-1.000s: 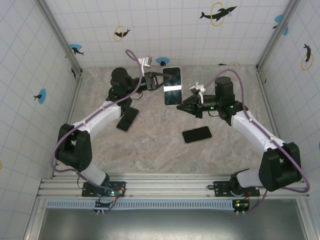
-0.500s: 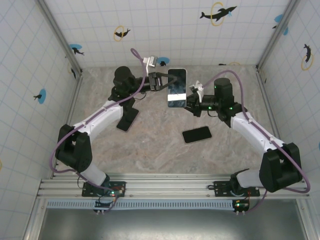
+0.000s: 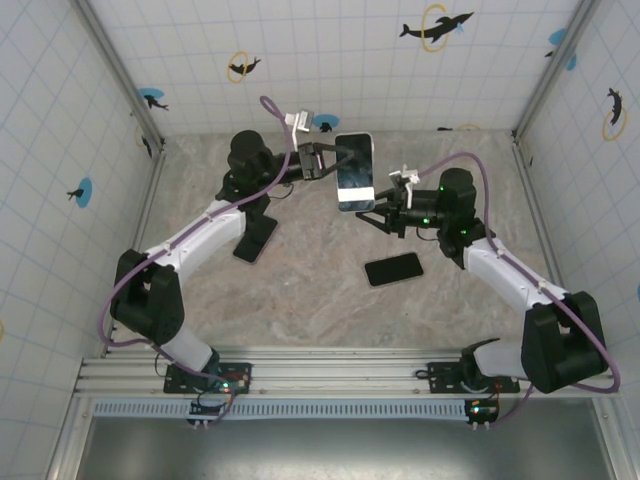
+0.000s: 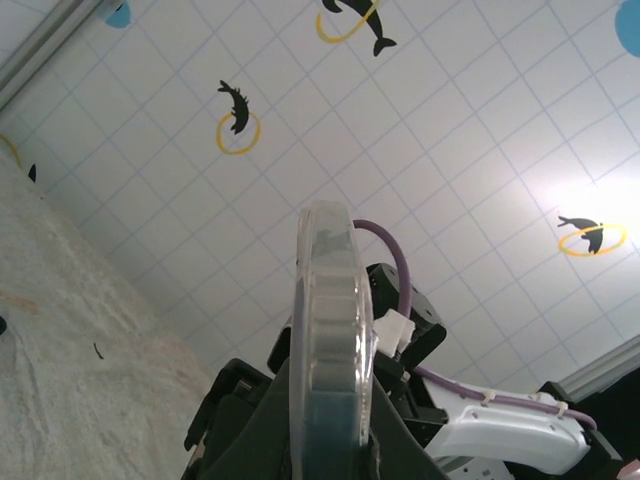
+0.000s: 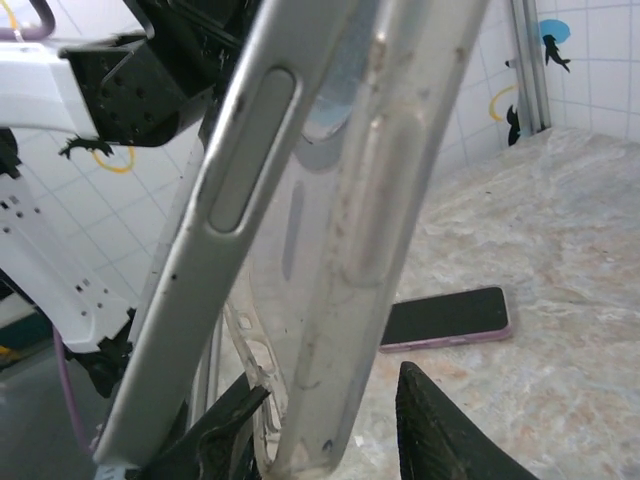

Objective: Take the phone out of the phone case

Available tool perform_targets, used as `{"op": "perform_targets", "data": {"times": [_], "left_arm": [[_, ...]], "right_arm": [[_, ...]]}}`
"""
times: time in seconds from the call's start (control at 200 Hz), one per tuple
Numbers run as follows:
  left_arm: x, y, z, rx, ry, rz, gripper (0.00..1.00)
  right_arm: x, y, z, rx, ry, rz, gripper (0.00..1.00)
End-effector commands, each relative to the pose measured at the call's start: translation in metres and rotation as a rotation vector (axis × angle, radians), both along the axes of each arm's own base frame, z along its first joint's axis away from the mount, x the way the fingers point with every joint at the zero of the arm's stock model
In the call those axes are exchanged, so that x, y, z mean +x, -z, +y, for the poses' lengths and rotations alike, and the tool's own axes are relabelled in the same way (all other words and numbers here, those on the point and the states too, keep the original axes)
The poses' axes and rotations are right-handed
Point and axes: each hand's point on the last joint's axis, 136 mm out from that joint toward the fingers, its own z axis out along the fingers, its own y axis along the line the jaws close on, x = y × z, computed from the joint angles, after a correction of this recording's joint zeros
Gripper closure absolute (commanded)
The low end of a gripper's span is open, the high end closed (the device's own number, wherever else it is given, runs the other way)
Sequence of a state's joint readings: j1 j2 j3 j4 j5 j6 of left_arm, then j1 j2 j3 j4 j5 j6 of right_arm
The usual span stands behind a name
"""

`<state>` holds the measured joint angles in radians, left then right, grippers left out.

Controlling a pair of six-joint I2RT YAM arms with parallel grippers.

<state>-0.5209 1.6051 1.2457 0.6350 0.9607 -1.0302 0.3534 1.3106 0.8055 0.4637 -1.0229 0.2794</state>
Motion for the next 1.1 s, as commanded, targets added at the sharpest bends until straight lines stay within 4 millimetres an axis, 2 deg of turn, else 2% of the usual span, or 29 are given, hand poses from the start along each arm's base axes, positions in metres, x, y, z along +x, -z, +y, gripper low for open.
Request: {"op": "perform_targets", "data": {"times": [0.0, 0.28, 0.345, 0.475, 0.591, 0.671, 0.821, 0.956, 1.091], "left_arm": [[-0.051, -0.004, -0.006, 0.012, 0.201, 0.022, 1.00], [-0.050, 0.002, -0.005, 0.016, 0.193, 0.033, 1.00], [-0.041, 0.002, -0.005, 0.010, 0.153, 0.055, 1.00], [-0.010, 0.005, 0.000, -0.016, -0.023, 0.134, 1.00], [0.008, 0.004, 0.007, -0.055, -0.152, 0.196, 1.00], [0.014, 0.003, 0.011, -0.078, -0.220, 0.220, 1.00], [0.023, 0.017, 0.024, -0.119, -0.319, 0.308, 1.00], [0.025, 0.023, 0.030, -0.172, -0.343, 0.364, 1.00], [0.025, 0.027, 0.028, -0.165, -0.334, 0.378, 0.98]], "right_arm": [[0.017, -0.043, -0.008, 0.114, 0.072, -0.101, 0.60], [0.007, -0.050, -0.006, 0.189, 0.025, -0.032, 0.56], [0.006, -0.050, -0.004, 0.202, 0.020, -0.009, 0.56], [0.003, -0.053, -0.001, 0.259, 0.015, 0.063, 0.56], [0.009, -0.050, -0.004, 0.316, 0.062, 0.186, 0.56], [0.012, -0.050, -0.006, 0.384, 0.104, 0.272, 0.54], [0.017, -0.044, -0.006, 0.511, 0.173, 0.463, 0.52], [0.017, -0.042, -0.008, 0.577, 0.209, 0.536, 0.56], [0.019, -0.041, -0.009, 0.606, 0.224, 0.585, 0.69]]}}
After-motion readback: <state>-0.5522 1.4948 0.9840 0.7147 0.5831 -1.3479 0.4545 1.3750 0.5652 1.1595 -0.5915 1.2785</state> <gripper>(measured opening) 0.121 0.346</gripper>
